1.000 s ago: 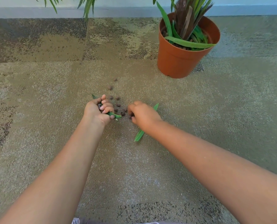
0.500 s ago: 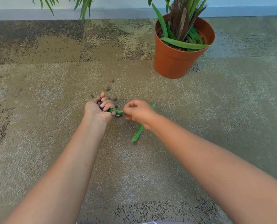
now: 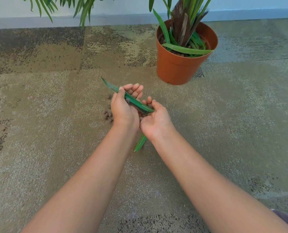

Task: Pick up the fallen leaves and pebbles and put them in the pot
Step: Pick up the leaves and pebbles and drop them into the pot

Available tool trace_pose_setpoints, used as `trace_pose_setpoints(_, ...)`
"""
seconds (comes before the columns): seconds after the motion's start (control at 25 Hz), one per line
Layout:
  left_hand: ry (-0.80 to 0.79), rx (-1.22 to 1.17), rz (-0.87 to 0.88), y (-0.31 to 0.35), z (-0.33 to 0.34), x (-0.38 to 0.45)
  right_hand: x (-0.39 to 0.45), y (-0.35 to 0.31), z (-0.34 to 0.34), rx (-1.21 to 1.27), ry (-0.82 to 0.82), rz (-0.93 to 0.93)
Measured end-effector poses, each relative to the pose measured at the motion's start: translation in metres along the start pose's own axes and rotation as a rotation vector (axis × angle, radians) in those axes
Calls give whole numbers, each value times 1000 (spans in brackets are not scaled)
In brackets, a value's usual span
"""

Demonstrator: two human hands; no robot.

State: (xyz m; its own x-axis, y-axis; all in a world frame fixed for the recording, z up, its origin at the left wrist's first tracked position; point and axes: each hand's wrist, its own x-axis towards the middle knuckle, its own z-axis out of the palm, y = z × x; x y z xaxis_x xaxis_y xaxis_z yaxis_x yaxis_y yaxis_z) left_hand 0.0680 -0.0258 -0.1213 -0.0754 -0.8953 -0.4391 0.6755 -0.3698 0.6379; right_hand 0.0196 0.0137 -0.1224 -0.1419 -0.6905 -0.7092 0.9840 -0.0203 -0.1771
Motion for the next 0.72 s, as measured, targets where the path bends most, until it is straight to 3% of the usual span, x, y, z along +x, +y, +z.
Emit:
trace_pose_setpoints(0.32,69,-91,-126,-6,34,-14,-13,-11,-11,331,2,-131)
trace_pose_setpoints(0.52,62,-141,-125,3,53,-11,-15,-10,-5,202,50,13)
trace_pose_setpoints(0.72,-28,124,-51,-12,60,-19,-16,-46,9,127,35,-109)
